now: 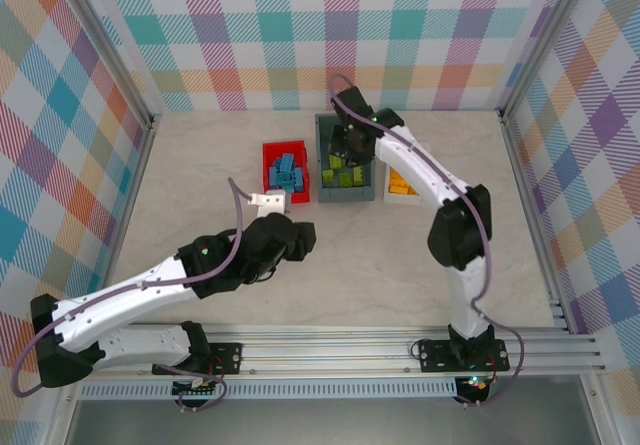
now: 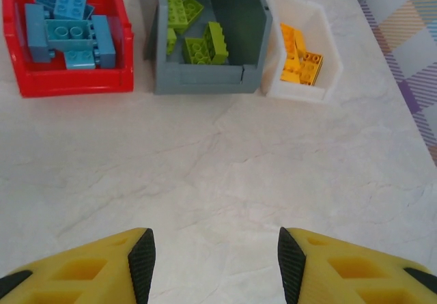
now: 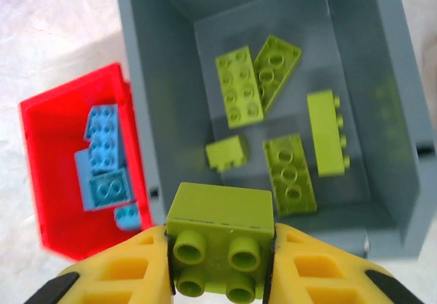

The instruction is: Sort the legos into containers by color

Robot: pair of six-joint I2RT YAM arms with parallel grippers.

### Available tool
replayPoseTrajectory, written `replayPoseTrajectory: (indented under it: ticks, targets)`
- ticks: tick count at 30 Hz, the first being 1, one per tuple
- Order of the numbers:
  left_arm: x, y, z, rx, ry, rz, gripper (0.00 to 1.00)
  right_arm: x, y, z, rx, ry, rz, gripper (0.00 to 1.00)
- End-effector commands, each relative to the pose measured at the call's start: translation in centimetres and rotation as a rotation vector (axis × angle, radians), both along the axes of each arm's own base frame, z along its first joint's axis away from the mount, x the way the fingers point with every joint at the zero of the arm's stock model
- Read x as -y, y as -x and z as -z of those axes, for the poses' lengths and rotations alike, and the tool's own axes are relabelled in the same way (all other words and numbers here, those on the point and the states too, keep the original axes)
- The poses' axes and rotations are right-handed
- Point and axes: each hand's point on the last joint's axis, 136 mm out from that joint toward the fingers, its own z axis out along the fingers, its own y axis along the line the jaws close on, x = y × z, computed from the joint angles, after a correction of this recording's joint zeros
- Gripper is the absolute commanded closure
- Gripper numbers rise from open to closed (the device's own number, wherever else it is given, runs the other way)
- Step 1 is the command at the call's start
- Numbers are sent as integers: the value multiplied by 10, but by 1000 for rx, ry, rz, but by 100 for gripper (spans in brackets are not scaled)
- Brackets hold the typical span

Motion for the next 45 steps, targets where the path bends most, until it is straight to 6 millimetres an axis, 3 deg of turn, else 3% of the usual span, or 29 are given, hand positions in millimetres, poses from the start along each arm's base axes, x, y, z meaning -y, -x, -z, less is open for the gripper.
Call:
replayPoseTrajectory:
  ticks: [1, 6, 11, 15, 21, 28, 31, 34, 41, 45]
  targets:
    - [17, -13, -19, 29, 49, 45, 48, 3, -20, 16, -36, 44, -73, 74]
    - [18, -21, -14, 14, 50, 45, 48, 0, -65, 34, -30, -29, -73, 73]
    - [15, -21, -6, -5, 45, 41, 48, -15, -91, 52, -14, -140, -122, 71]
    - [11, -21, 0, -18, 38, 39, 48, -26, -100, 62, 9, -173, -155, 68]
    - [9, -21, 1, -22, 49, 34, 48, -28, -103, 83, -19, -178, -135, 64]
    - [6, -19, -4, -16, 53, 35, 48, -34, -105, 90, -26, -197, -147, 45]
    - [5, -18, -5, -16, 55, 33, 48, -32, -104, 77, -9, -200, -152, 41]
    - [4, -18, -6, -16, 58, 33, 49, -32, -102, 51, 33, -200, -162, 41]
    - [-2, -17, -8, -19, 65, 7, 49, -26, -91, -33, 163, -209, -179, 48]
    - [-18, -17, -6, -27, 29, -54, 51, -15, -73, -81, 229, -183, -182, 51]
